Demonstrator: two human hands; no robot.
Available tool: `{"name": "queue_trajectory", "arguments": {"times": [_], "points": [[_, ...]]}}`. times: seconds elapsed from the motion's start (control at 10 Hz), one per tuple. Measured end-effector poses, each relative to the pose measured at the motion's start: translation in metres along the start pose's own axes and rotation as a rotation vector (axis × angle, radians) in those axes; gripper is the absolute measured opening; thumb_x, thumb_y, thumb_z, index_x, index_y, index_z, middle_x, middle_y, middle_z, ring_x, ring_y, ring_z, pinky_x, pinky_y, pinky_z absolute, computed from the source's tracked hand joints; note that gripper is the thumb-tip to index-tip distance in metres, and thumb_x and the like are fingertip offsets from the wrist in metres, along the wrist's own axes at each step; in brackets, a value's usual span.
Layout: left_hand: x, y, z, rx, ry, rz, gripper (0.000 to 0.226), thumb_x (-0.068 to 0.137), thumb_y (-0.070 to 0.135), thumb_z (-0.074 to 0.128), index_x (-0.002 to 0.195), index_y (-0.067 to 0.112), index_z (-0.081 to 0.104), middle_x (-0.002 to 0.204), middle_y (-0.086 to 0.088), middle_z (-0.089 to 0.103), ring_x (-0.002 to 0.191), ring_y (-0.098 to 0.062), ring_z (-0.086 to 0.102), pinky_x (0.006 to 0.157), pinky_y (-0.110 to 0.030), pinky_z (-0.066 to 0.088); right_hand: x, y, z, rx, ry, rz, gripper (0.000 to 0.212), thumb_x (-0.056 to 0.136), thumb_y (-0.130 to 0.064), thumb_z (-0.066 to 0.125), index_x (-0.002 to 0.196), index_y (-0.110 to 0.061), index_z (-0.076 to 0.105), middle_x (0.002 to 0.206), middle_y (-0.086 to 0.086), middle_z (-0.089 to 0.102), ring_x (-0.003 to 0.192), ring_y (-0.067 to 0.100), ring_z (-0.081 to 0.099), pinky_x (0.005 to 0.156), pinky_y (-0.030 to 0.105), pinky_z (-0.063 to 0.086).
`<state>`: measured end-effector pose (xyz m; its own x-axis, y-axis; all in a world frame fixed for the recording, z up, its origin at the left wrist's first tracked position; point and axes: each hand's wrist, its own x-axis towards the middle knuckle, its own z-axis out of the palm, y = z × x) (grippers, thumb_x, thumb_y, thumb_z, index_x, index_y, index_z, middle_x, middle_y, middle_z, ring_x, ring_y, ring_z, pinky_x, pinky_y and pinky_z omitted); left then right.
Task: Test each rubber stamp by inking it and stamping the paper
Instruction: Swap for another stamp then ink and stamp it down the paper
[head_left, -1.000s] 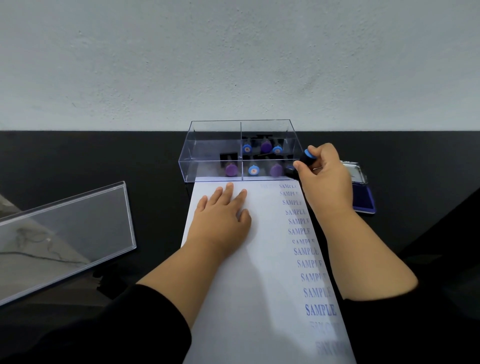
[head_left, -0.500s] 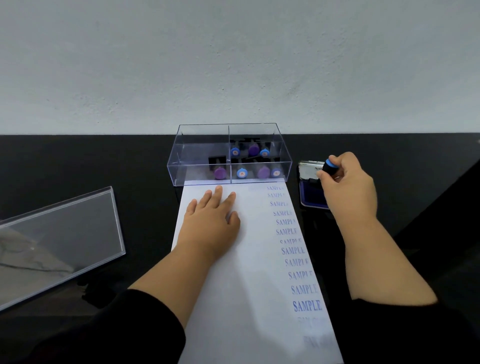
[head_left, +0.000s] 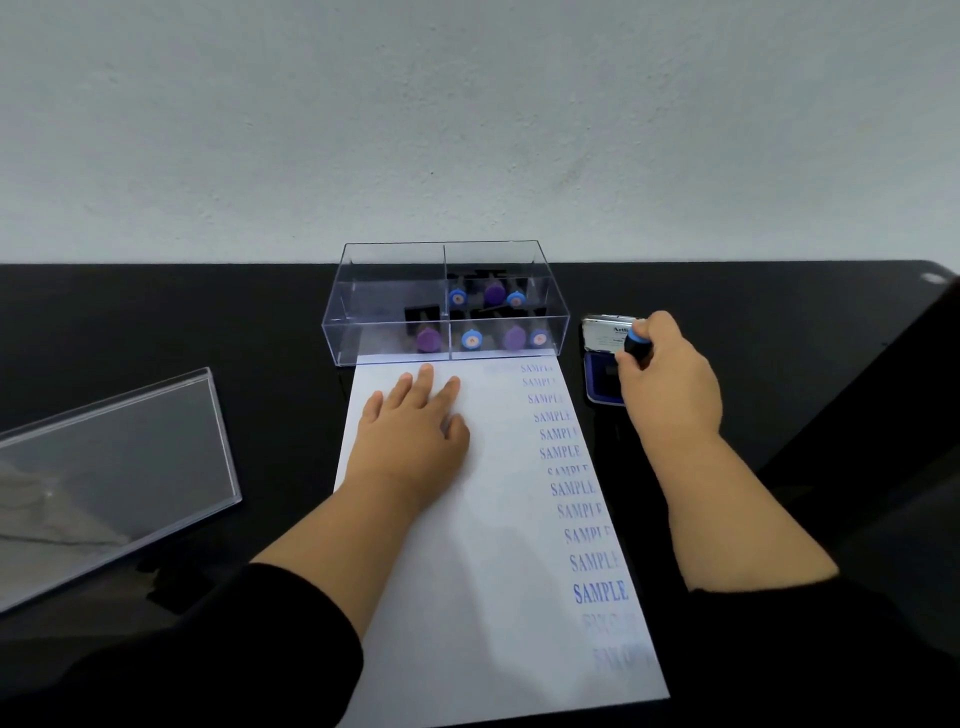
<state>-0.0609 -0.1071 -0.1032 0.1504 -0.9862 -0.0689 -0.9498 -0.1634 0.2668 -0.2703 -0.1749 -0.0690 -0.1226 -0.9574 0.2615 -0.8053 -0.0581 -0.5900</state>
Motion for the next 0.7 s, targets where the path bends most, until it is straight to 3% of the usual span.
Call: {"name": "queue_trajectory", "arguments": {"times": [0.5,0.7], "points": [[-0.001,0.001,0.000,0.003,-0.004,0.003,0.052,0.101,0.034,0.020,0.152,0.033,0.008,0.160,0.004,-0.004,0.147,-0.013,-0.005,0.117,-0.034,-0.006,-0.005,0.000,-0.002,-0.048,0.011,-0.018,0.016,0.095,-0.021,0.051,0.110,-0.019,0.048,0.086,0.001,0.050,0.073,0.019,0.045,0.051,0.027,0.028],[-0.002,0.002,0.000,-0.012,0.010,-0.006,0.052,0.101,0.032,0.021,0.152,0.033,0.010,0.160,0.005,-0.003,0.147,-0.012,-0.004,0.117,-0.033,-0.006,-0.005,-0.013,0.001,0.083,0.014,-0.065,0.020,0.094,-0.024,0.053,0.113,-0.022,0.050,0.089,0.004,0.060,0.075,0.021,0.056,0.059,0.032,0.043]]}}
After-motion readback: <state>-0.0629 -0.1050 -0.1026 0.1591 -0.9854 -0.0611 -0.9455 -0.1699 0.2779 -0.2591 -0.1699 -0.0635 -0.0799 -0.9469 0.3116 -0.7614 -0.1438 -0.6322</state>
